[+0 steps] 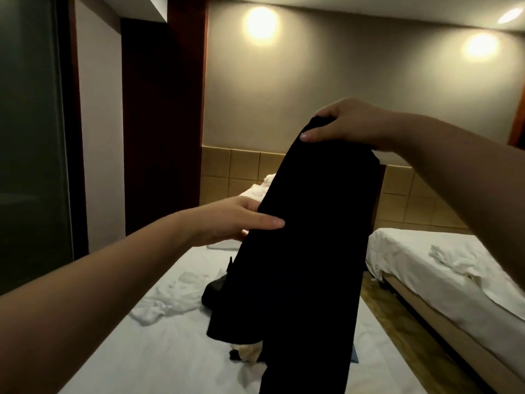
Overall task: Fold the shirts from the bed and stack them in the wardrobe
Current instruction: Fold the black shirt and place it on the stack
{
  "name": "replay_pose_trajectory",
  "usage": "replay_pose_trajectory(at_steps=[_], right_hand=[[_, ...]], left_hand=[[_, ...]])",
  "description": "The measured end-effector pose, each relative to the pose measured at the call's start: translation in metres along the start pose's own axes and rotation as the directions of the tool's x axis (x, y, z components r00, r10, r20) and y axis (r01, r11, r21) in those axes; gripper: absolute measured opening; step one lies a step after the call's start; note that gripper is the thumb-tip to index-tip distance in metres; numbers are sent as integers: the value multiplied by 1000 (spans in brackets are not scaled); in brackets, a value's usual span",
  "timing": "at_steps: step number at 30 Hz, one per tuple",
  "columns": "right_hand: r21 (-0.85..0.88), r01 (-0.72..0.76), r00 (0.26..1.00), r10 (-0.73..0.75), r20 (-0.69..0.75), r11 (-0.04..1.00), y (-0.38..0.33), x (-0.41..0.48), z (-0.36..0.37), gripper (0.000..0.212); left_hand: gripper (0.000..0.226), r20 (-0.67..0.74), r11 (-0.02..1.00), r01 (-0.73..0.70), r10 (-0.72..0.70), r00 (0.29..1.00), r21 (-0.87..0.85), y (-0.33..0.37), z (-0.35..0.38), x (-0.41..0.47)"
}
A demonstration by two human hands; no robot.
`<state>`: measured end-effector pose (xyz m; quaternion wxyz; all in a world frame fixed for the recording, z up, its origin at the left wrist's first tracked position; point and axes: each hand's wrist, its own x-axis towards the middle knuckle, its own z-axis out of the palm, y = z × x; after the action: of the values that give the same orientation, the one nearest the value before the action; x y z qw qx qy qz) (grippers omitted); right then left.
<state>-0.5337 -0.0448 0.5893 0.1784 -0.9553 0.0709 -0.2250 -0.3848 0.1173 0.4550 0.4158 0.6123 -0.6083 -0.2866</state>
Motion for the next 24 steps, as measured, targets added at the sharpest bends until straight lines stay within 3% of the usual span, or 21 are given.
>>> replay_pose_trajectory(at_steps=[3, 5, 11, 15, 16, 19, 24], right_hand=[[-6, -27, 1000, 27, 4, 1000, 9, -3, 4, 9], [20, -46, 999, 46, -10, 999, 16, -6, 4, 7], [235, -114, 993, 120, -12, 965, 41, -17, -1, 9], [255, -181, 983, 177, 39, 950, 54, -23, -11, 14], [261, -190, 982, 187, 38, 946, 57, -24, -12, 13], [298, -191, 981, 194, 18, 935, 59, -27, -12, 10], [293, -185, 981, 195, -3, 938, 57, -28, -5, 8]], left_hand=[[43, -34, 996, 3, -6, 999, -87, -21, 13, 0], [22, -93, 992, 35, -47, 995, -123, -34, 17, -2], [16, -369, 984, 43, -105, 923, -173, -52, 19, -3], [65, -367, 987, 14, -73, 927, -161, -49, 5, -9], [66, -333, 991, 37, -78, 940, -128, -48, 4, -10], [49, -270, 997, 81, -82, 959, -17, -49, 16, -7], [20, -375, 997, 78, -77, 924, -14, -68, 43, 9]])
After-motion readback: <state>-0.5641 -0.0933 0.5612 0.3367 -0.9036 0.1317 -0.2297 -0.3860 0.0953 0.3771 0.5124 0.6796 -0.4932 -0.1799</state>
